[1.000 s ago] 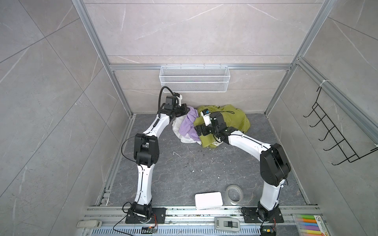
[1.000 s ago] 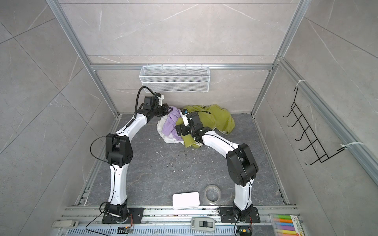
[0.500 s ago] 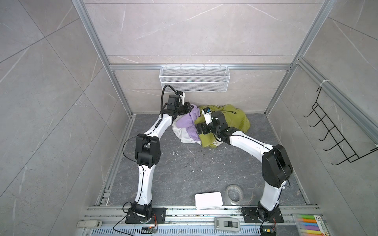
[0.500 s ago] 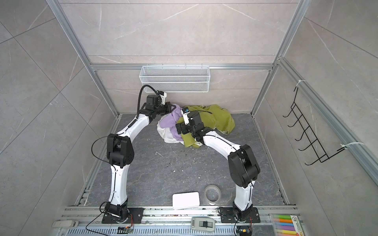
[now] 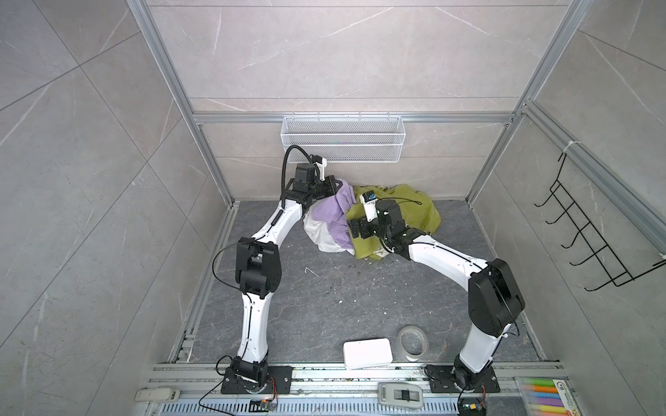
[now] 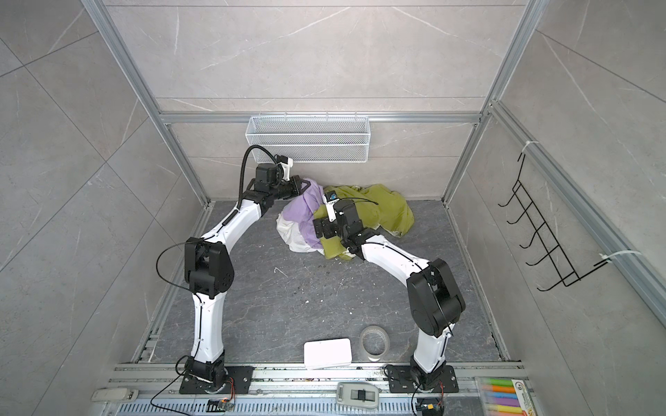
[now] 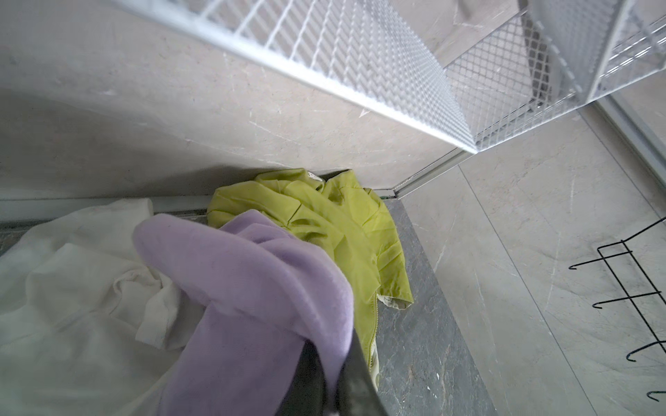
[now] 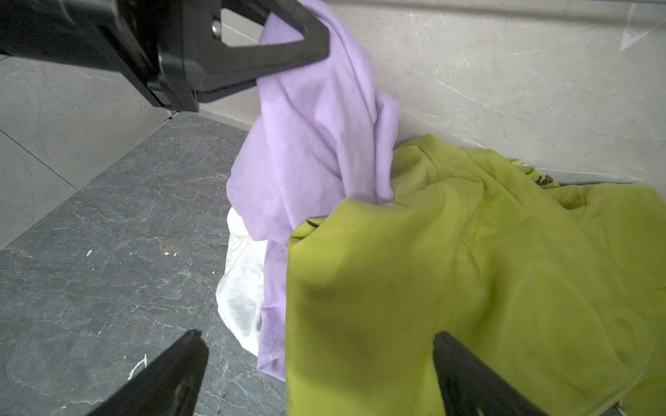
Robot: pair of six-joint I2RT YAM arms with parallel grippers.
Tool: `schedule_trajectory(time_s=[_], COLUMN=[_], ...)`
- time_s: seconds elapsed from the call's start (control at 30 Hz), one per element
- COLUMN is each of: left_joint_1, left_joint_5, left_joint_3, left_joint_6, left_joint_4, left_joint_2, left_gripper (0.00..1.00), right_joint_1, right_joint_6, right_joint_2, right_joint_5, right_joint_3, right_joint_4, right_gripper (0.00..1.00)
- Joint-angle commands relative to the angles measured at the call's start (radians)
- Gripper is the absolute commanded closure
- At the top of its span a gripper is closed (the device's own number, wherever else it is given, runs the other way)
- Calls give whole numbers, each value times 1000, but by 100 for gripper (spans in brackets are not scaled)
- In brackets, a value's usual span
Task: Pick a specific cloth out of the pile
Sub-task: 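Lift the lavender cloth upward out of the pile with both grippers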
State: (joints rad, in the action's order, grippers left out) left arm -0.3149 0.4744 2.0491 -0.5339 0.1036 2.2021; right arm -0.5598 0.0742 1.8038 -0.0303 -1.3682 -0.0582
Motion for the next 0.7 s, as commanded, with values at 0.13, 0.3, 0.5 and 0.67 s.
schedule_trajectory(time_s=[0.13,0.3,0.5,0.67], left_joint_1=[-10,-15,-18,-20], left_joint_5=[20,23,28,38], left_joint_3=[10,9,6,5], left_joint_6=[-9,-14,-20,-20], left_joint_4=[-103,-111,-130,-140], left_joint_2=[-98,-111,-129,-143], left_gripper=[100,100,100,100], right_joint_1=[-8,-5,-6,-5], right_joint_6=[-8,0,2,1], right_joint_2=[-49,-64,-86,-99], right_joint_5=[-32,-47,-59,-62], right_joint_3=[25,37,52,58], right_joint_4=[-41,-53,-65,-77], right_gripper=[0,0,0,0])
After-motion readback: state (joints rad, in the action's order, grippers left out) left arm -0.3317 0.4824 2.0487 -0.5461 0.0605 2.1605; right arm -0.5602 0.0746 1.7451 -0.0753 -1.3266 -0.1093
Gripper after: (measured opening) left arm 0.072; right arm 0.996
